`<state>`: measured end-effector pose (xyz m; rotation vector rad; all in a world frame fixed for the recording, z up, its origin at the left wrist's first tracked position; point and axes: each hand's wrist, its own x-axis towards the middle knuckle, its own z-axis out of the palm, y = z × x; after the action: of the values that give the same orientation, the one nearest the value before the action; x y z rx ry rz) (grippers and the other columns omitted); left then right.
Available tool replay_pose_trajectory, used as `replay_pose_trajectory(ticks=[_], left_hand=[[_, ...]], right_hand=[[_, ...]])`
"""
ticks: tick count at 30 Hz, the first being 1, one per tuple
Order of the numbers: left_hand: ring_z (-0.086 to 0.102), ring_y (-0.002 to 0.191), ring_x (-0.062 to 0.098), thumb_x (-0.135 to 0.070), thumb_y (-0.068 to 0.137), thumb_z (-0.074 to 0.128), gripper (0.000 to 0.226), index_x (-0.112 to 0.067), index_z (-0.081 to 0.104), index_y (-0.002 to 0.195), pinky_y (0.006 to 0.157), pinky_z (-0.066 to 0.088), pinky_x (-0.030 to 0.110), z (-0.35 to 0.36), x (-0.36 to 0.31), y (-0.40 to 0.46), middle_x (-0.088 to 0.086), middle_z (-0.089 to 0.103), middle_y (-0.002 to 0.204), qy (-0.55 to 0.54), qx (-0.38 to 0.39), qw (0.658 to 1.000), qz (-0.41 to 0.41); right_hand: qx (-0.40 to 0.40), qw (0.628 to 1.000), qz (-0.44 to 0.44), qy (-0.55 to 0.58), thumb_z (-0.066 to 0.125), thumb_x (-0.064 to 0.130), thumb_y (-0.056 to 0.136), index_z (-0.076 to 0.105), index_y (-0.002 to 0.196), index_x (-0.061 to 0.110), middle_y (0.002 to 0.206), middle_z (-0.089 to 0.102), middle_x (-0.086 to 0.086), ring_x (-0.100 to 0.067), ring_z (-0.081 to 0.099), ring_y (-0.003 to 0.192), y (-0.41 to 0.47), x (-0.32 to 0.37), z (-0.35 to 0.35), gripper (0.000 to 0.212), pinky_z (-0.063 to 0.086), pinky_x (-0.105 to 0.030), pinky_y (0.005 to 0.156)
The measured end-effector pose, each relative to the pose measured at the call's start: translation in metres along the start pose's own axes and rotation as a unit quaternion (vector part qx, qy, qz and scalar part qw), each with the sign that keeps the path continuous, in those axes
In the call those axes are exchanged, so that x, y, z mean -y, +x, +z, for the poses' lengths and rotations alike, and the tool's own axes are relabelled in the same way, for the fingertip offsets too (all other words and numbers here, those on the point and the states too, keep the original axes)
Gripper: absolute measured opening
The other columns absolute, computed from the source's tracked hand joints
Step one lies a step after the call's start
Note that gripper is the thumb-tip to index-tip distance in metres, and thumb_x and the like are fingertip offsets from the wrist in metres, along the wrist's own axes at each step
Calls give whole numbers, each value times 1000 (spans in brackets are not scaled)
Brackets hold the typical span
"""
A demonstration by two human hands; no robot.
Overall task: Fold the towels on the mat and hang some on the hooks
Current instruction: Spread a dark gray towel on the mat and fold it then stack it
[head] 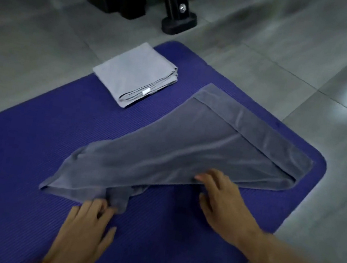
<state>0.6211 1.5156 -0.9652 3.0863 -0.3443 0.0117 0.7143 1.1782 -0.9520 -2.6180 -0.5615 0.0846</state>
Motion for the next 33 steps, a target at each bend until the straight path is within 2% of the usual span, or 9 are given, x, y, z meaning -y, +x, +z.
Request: replay_pose_trajectory(ticks=[4, 8, 11, 17, 20, 22, 24, 29, 33], left_hand=[[61, 109, 28, -52, 87, 60, 52, -21, 66, 128, 71, 57, 46, 28, 7, -17, 6, 58, 125, 5, 18, 998, -58], [63, 88, 27, -31, 76, 85, 26, -22, 74, 97, 65, 55, 44, 26, -2, 12, 2, 61, 97, -78, -17, 991, -112], [57, 78, 22, -19, 83, 80, 12, -21, 69, 80, 61, 52, 40, 18, -1, 11, -3, 53, 86, -124, -68, 983, -118], [44, 78, 12, -9, 87, 70, 20, -24, 59, 94, 65, 51, 26, -9, -3, -73, -6, 41, 100, -159, -106, 975, -111], [49, 79, 15, 1, 77, 71, 35, -24, 58, 99, 62, 50, 29, -10, 8, -144, -1, 47, 104, -115, -111, 981, -113], [51, 79, 16, -4, 81, 52, 30, -24, 59, 103, 62, 52, 32, -10, 12, -190, 0, 49, 106, -70, -119, 984, -113], [53, 80, 17, -9, 80, 41, 36, -23, 63, 105, 62, 53, 33, -16, 17, -229, 1, 50, 107, -46, -128, 981, -142], [58, 78, 29, -1, 72, 56, 41, -19, 64, 108, 63, 50, 43, -26, 45, -307, 6, 53, 106, 8, -143, 955, -258], [59, 67, 34, -14, 91, 49, 19, -18, 63, 103, 59, 52, 47, -42, 80, -328, 6, 56, 99, 5, -166, 913, -373]], right_hand=[[77, 987, -122, -71, 54, 24, 93, 55, 132, 22, 135, 48, -2, -21, 57, 113, 4, 45, 16, 39, 51, -39, 95], [120, 976, -151, -101, 48, 32, 98, 53, 134, 27, 140, 44, 0, -16, 56, 116, -6, 66, 15, 37, 50, -35, 95], [102, 978, -149, -100, 39, 34, 95, 54, 129, 28, 136, 46, 2, -17, 60, 109, -15, 74, 9, 37, 54, -36, 89], [111, 974, -167, -108, 39, 35, 94, 49, 123, 34, 130, 45, 6, -15, 62, 103, -27, 96, 9, 31, 56, -35, 85], [115, 965, -203, -121, 51, 28, 95, 55, 128, 26, 130, 44, 4, -18, 63, 104, -17, 121, 15, 33, 57, -39, 88], [110, 955, -236, -140, 62, 21, 92, 57, 130, 23, 132, 46, -1, -22, 63, 106, -5, 147, 26, 38, 58, -41, 86], [117, 942, -267, -167, 65, 23, 92, 51, 140, 23, 144, 42, -7, -29, 57, 117, 9, 178, 43, 50, 55, -45, 93], [210, 897, -274, -275, 52, 17, 100, 16, 159, 35, 169, -1, -11, -39, 11, 152, 47, 235, 87, 71, 25, -51, 118], [194, 889, -314, -271, 50, 16, 99, 51, 137, 36, 137, 59, 4, -23, 51, 129, 79, 240, 92, 43, 31, -42, 100]])
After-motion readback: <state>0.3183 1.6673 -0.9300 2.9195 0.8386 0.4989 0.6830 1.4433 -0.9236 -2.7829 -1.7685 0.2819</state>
